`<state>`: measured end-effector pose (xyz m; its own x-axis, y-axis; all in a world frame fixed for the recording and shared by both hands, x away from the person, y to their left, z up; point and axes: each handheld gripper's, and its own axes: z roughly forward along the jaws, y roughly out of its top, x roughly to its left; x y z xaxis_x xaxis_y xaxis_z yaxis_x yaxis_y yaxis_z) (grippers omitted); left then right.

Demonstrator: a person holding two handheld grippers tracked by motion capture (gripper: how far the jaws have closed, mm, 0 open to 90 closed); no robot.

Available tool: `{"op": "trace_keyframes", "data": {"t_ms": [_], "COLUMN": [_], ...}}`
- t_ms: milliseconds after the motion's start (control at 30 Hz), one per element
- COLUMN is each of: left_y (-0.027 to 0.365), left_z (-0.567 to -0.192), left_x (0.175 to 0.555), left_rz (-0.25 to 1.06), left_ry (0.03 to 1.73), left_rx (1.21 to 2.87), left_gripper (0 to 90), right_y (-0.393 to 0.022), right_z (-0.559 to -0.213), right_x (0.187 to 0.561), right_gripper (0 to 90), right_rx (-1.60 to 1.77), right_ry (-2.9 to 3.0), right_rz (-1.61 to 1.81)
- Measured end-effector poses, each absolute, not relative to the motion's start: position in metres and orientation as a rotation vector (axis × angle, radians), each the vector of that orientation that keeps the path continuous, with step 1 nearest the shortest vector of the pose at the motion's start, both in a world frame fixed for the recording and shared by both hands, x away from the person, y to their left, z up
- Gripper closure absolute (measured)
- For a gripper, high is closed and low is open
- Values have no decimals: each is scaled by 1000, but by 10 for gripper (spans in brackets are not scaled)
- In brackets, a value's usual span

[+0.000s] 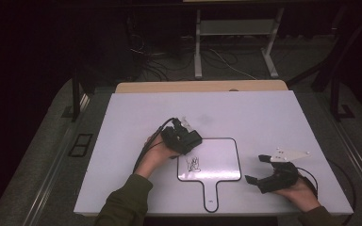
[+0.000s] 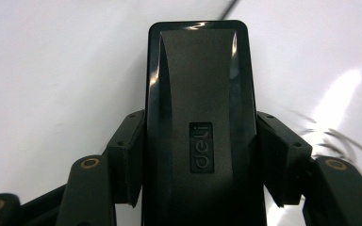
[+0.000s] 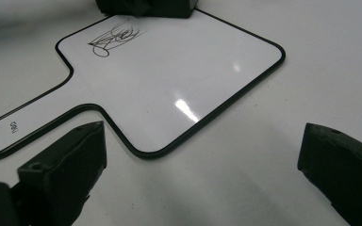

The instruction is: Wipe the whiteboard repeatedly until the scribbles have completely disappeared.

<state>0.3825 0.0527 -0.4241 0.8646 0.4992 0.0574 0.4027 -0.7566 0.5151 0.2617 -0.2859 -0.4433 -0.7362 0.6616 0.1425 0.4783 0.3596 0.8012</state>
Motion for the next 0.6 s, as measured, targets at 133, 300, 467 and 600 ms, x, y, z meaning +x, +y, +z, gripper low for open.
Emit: {"op": "trace_keyframes", "data": {"t_ms": [133, 300, 467, 600], "left_y": [44, 42, 52, 54], "left_z": [-425, -425, -425, -424], "left_x": [372, 370, 379, 375], "left_rz": [226, 215, 238, 246], "left_ry": [599, 577, 644, 641], "left_rx": [2541, 2538, 2524, 2539], "left_gripper": [391, 390, 390, 390], "right_y": [-286, -286, -287, -287], "right_z": [-443, -443, -443, -443], "right_x": [262, 262, 261, 262], "right_gripper": [7, 7, 7, 7], "right_rx": [1028, 1027, 1028, 1026], "right_ry": [2411, 2411, 2408, 2409], "right_rz": [1321, 1319, 1321, 1321]}}
